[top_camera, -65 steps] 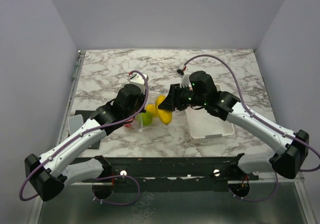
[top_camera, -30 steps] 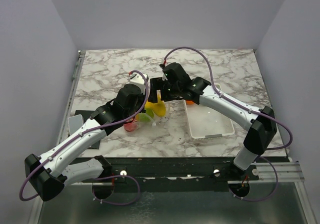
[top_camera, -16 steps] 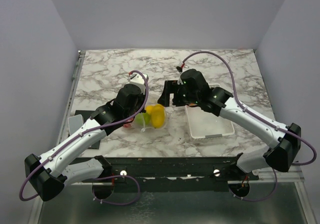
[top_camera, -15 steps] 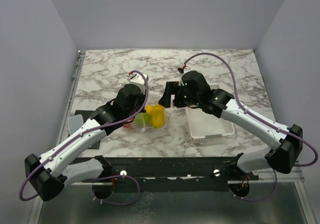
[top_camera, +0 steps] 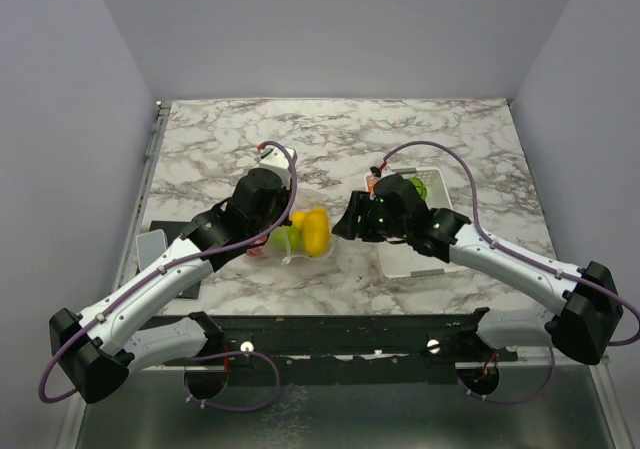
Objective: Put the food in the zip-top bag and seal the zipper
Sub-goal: Adjust the zipper food storage bag at the center of the board.
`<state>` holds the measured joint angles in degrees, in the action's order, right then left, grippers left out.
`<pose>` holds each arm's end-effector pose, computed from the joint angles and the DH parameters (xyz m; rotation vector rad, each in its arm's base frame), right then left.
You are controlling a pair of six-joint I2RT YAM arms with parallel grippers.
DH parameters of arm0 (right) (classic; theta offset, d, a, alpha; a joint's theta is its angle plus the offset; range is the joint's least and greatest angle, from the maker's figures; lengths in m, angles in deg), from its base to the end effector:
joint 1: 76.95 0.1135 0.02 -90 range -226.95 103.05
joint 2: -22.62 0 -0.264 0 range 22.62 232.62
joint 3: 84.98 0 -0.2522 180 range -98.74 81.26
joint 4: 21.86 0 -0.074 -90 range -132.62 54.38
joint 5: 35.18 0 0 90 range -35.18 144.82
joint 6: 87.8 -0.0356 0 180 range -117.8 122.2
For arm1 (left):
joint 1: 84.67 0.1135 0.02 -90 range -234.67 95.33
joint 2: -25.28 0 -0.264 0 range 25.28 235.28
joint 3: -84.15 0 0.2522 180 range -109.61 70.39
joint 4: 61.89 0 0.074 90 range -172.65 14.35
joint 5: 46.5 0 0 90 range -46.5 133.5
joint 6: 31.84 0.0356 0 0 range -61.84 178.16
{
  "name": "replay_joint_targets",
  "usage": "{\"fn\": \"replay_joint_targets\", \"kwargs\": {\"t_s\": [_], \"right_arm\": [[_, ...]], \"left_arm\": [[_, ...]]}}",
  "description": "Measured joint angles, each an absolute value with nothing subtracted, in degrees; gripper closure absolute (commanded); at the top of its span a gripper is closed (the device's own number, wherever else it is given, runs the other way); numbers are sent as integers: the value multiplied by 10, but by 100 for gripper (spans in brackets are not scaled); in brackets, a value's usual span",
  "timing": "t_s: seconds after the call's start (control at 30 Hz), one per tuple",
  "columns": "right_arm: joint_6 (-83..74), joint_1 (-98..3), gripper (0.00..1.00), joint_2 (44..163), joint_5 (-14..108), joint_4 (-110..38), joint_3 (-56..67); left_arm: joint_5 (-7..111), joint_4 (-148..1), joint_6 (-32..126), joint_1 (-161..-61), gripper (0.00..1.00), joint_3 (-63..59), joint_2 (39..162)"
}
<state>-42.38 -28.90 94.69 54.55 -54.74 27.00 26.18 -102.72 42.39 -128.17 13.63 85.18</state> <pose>0.1857 0.2068 0.2810 -0.0744 2.3654 0.8584 0.1733 -0.1498 0.3340 0.3215 2.0623 -0.3158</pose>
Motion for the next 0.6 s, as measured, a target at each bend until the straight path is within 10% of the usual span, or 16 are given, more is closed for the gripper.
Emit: {"fn": "replay_joint_targets", "kwargs": {"t_s": [0.6], "right_arm": [[-460,-275,67,1007,551,-498,276]], "left_arm": [[262,-1027,424,-1282,100,137,852]]}}
